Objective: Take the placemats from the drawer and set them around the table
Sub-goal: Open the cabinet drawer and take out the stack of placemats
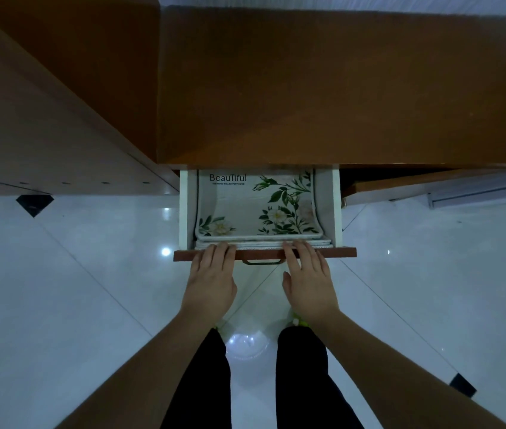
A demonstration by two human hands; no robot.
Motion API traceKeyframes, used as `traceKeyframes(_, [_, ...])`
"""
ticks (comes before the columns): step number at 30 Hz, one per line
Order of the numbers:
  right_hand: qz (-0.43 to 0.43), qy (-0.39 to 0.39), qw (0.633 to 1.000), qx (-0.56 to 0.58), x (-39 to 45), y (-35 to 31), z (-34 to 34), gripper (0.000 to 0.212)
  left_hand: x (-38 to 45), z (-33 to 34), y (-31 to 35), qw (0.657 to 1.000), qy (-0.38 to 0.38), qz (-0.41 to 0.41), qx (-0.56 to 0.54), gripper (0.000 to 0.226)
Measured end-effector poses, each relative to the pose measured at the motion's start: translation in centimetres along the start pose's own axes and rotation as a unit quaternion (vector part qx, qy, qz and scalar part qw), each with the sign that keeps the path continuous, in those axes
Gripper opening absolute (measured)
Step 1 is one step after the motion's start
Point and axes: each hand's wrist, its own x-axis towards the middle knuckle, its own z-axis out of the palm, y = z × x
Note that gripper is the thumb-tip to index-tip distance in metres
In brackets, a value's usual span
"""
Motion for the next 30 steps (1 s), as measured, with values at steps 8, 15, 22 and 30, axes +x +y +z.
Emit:
traceKeyframes(8, [0.011,-0.005,1.000,0.012,-2.1,-0.2,0.4,0.057,-2.1,0.5,1.0,1.000,-0.019,-0.002,0.007,0.070])
traceKeyframes(15, [-0.027,0.034,0.999,-0.005,-3.4,0.1,1.0,0.033,-4.1,1.1,1.2,1.000,-0.007,0.001,-0.010,0.054])
traceKeyframes(22, [-0.016,0.030,0.999,-0.002,-3.3,0.2,0.4,0.023,-4.2,0.9,1.6,0.999,-0.031,-0.005,-0.013,0.043])
traceKeyframes(30, [-0.027,-0.094,0.994,0.059,1.0,0.8,-1.2,0.025,1.0,-0.7,-0.2,0.986,-0.115,-0.032,-0.115,0.042])
